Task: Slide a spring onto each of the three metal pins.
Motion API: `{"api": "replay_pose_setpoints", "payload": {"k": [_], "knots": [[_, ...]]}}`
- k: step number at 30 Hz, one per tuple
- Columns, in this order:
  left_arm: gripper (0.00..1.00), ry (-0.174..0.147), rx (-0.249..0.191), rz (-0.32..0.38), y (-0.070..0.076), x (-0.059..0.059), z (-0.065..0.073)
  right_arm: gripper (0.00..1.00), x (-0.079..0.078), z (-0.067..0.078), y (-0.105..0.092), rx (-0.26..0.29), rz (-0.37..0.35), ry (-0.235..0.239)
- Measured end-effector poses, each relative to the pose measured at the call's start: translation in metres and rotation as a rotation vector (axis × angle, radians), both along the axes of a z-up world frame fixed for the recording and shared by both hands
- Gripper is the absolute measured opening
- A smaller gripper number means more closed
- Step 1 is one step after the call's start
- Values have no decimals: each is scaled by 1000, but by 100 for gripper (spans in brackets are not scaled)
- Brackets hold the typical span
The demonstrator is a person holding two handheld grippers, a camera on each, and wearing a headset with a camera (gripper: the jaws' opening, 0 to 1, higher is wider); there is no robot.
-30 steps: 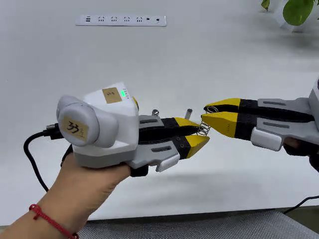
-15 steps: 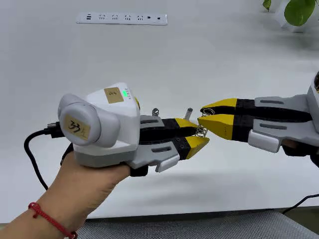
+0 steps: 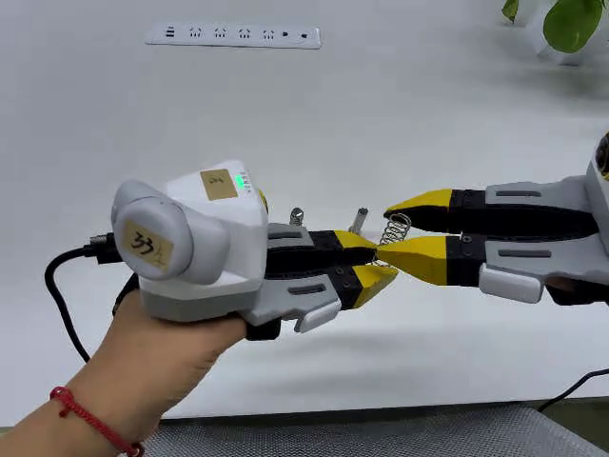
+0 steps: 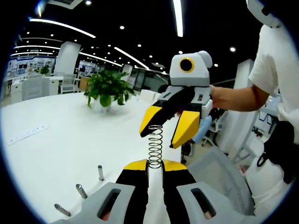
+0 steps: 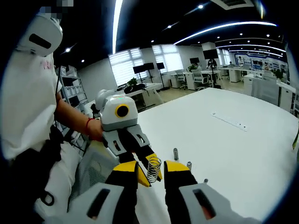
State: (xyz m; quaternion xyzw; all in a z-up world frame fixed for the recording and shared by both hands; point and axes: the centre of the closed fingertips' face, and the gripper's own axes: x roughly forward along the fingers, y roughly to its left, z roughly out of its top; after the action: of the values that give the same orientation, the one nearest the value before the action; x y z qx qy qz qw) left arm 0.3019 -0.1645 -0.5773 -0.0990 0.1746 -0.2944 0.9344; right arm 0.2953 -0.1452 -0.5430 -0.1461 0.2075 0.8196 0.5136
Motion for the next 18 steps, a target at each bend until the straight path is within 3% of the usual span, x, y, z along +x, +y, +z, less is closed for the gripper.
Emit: {"api": "replay_pose_setpoints", "payload": {"k": [4, 8, 14, 18], "knots": [[10, 2, 20, -17, -2, -2, -1, 26, 0, 7, -3, -55, 136, -120], [10, 0, 38, -36, -4, -2, -2, 29, -3, 5, -8, -148, 333, -268], [10, -2, 49, -47, -4, -1, -2, 28, -13, -1, -7, -226, 526, -377], [10, 1, 58, -58, -5, -2, -1, 26, -10, -10, -10, -281, 658, -496]]}}
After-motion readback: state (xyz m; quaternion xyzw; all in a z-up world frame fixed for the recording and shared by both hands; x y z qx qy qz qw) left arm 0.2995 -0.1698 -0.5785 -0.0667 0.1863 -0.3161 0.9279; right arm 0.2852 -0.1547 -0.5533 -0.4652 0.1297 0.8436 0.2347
